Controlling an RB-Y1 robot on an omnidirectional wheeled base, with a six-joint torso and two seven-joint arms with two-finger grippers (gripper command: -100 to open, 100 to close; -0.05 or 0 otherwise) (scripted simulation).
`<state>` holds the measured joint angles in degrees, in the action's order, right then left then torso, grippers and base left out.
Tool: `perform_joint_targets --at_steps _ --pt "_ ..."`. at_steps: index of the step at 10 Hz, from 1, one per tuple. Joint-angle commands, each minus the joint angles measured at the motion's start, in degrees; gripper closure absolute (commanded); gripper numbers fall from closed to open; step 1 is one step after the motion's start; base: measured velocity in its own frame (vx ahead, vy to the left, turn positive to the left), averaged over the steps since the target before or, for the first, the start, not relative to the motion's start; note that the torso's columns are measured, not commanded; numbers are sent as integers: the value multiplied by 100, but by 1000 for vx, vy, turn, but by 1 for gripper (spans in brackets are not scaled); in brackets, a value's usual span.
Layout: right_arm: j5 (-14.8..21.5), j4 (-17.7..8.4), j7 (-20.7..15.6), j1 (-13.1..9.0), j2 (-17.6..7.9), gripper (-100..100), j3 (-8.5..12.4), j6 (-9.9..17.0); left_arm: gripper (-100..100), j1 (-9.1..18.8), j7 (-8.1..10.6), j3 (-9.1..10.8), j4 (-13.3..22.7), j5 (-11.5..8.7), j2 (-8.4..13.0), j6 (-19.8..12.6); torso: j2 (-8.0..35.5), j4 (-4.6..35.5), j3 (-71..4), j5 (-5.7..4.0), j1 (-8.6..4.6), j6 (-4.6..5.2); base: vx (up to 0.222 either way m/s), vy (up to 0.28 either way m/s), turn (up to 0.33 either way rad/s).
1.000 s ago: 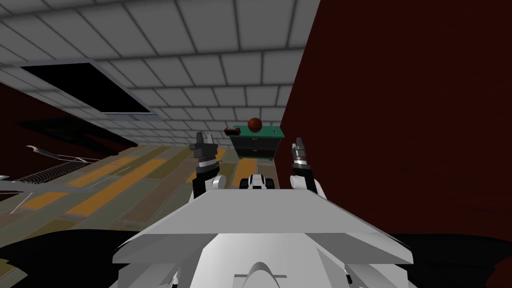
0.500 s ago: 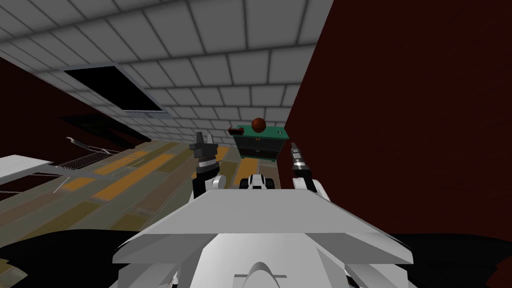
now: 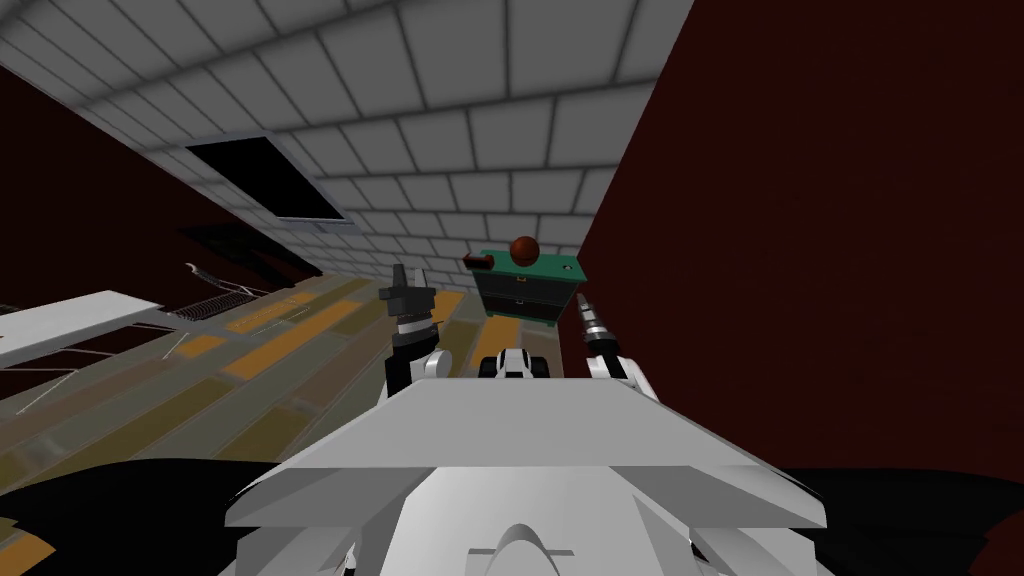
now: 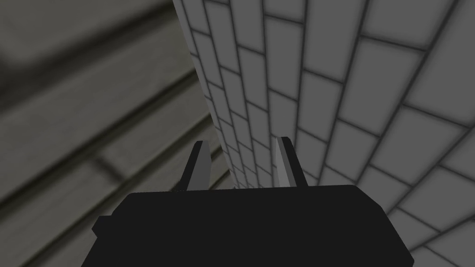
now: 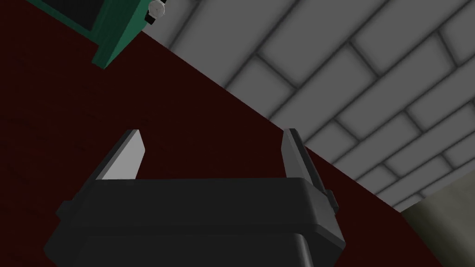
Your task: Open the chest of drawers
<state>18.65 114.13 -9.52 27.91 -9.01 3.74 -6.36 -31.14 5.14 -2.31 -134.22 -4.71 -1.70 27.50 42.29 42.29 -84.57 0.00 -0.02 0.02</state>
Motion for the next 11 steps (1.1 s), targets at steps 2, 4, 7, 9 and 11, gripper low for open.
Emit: perform_joint_targets --at_steps 2,4,7,9,11 --pt "652 -430 -94 8 -152 -100 100 528 0 0 0 0 0 0 0 0 0 0 1 0 2 -1 30 2 160" --pt "877 -430 -94 8 -152 -100 100 631 0 0 0 0 0 0 0 0 -1 0 -1 0 3 0 24 2 51" --pt "1433 -919 -197 -50 -241 -100 199 1173 0 0 0 0 0 0 0 0 0 0 0 1 2 0 30 4 177" --pt "1711 -946 -197 -50 -241 -100 199 1239 0 0 0 0 0 0 0 0 -1 -1 -1 0 2 0 24 1 63" --pt "2060 -1218 -248 -85 -273 -100 247 1559 0 0 0 0 0 0 0 0 -1 0 1 0 3 -5 30 4 169"
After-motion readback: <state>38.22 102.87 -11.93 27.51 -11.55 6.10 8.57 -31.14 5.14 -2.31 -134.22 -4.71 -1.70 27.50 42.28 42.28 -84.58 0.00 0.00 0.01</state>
